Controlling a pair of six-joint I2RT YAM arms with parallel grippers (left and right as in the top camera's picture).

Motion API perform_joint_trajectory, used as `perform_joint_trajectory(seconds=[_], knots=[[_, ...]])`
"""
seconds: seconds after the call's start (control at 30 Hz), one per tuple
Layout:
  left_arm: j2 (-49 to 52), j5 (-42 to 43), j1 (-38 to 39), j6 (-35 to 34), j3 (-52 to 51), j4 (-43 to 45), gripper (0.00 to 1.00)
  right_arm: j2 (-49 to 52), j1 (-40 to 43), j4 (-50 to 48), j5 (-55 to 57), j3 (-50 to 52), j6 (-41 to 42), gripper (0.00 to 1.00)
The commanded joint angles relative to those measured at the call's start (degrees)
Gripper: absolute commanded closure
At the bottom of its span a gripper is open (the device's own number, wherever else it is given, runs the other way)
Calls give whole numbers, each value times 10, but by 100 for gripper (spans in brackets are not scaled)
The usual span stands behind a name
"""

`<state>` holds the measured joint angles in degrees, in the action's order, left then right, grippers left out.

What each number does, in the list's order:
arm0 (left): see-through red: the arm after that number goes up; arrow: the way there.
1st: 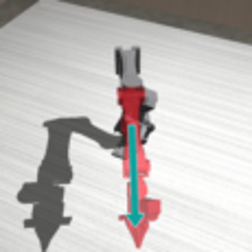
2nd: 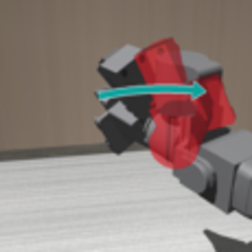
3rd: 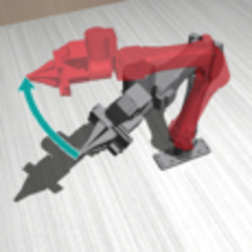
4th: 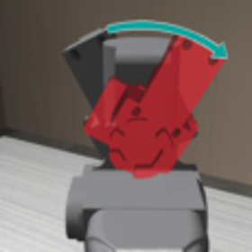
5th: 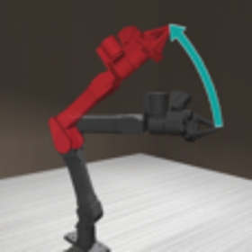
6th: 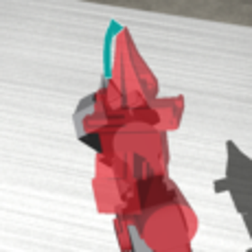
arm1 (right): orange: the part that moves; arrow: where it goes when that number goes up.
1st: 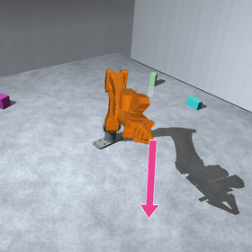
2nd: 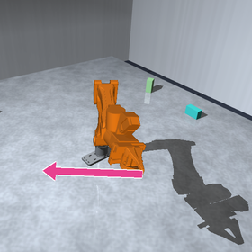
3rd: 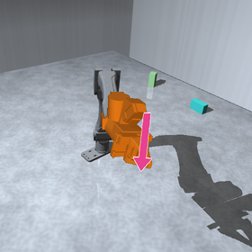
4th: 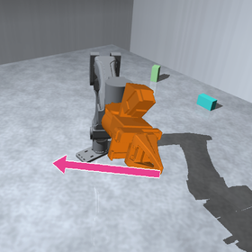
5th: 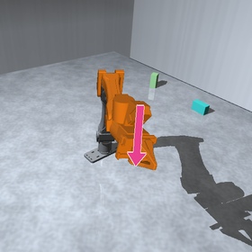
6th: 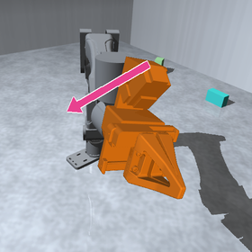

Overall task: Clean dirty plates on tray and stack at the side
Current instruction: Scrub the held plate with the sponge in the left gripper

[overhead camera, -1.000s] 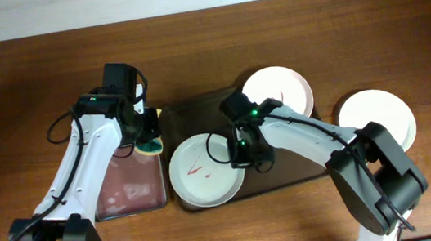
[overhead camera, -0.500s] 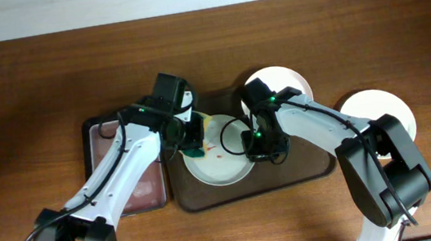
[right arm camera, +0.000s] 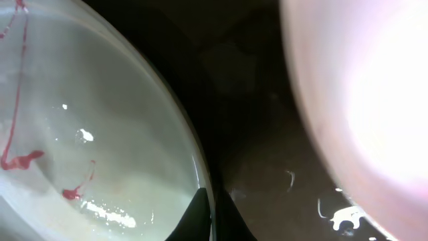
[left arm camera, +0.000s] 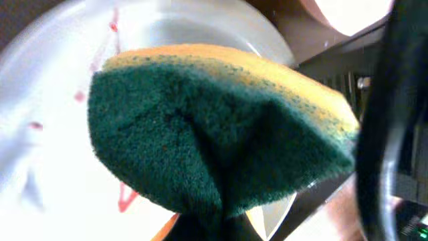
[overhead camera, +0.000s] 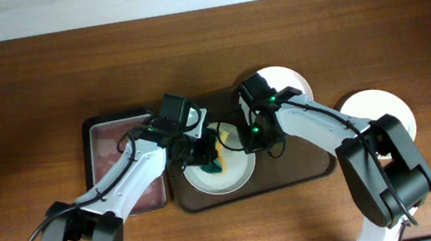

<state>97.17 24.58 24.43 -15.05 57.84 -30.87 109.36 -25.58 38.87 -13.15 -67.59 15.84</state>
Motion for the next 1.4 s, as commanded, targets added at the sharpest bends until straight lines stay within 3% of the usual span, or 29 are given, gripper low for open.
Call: perform_joint_trajectory(seconds=[0.0, 0.23, 0.33, 0.5, 0.6, 0.77, 0.83, 1.03, 1.2, 1.27, 1.37], knots=[[-7, 42, 2, -23, -39, 41, 100, 6, -3, 2, -4, 4, -6, 96], [19, 30, 6, -62, -55, 98, 100, 6, -3, 3, -31, 4, -4, 96], [46, -100, 5, -121, -55, 96, 100, 6, -3, 11, -31, 4, -4, 96], [42, -173, 5, -134, -50, 73, 100, 6, -3, 17, -29, 4, -4, 96], [31, -243, 5, -138, -11, 3, 100, 6, -3, 23, -27, 4, -4, 96], [10, -210, 6, -76, 81, -56, 100, 6, -3, 23, -27, 4, -6, 96], [13, -111, 6, -23, 84, -23, 100, 6, -3, 23, -27, 4, -6, 96], [81, -35, 11, -20, 83, -12, 100, 6, -3, 25, -27, 4, -6, 96], [158, -84, 14, -20, 83, -7, 100, 6, -3, 27, -27, 4, -6, 96], [161, -162, 9, -82, 84, -51, 100, 6, -3, 29, -27, 4, -6, 96], [157, -163, -12, -118, 97, -89, 100, 6, -3, 32, -27, 5, -6, 96]])
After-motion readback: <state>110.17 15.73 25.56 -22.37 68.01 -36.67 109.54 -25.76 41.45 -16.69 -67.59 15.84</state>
